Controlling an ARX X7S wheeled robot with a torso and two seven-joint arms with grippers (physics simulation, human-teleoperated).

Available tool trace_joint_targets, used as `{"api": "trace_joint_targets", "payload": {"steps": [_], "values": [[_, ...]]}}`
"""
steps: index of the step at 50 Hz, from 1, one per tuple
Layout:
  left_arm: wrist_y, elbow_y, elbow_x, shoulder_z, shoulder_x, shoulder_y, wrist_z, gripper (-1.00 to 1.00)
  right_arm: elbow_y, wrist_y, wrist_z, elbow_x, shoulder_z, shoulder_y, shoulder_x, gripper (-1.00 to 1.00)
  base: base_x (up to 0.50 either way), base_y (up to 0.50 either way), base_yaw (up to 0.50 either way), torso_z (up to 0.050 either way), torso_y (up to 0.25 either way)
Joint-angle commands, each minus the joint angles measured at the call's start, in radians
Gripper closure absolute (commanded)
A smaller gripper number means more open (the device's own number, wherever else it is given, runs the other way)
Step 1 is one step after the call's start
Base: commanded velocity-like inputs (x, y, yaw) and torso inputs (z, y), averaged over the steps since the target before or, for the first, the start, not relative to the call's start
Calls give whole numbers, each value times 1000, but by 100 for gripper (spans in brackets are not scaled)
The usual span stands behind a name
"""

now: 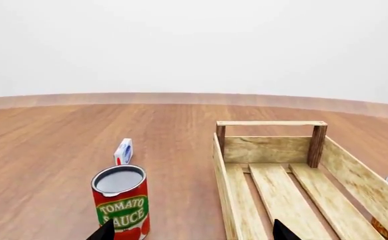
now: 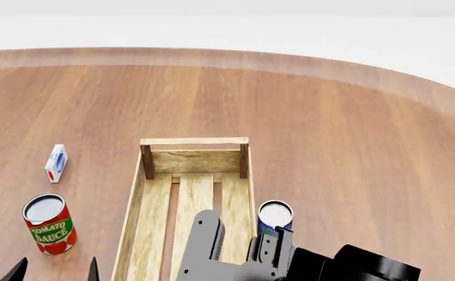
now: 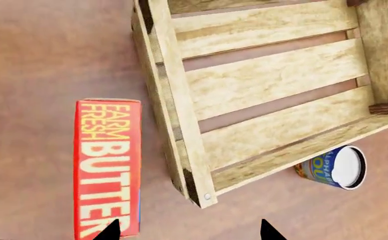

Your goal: Pick up the butter and put it in the tray.

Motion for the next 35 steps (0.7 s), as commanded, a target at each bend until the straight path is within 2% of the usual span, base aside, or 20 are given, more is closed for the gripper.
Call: {"api": "trace_joint_targets", "payload": {"steps": [1,19,35], "values": [[0,7,-6,4,-5,3,-5,-100,-89,22,37,57,20,-55,-13,-100,0,0,0,0,0],[-2,14,-15,11,-12,1,-13,-100,3,-130,36,-35,-85,-130,-9,-100,0,0,0,0,0],[-4,15,-19,20,-16,-2,-18,-100,18,-167,35,-51,-119,-151,-17,-100,0,0,0,0,0]]}}
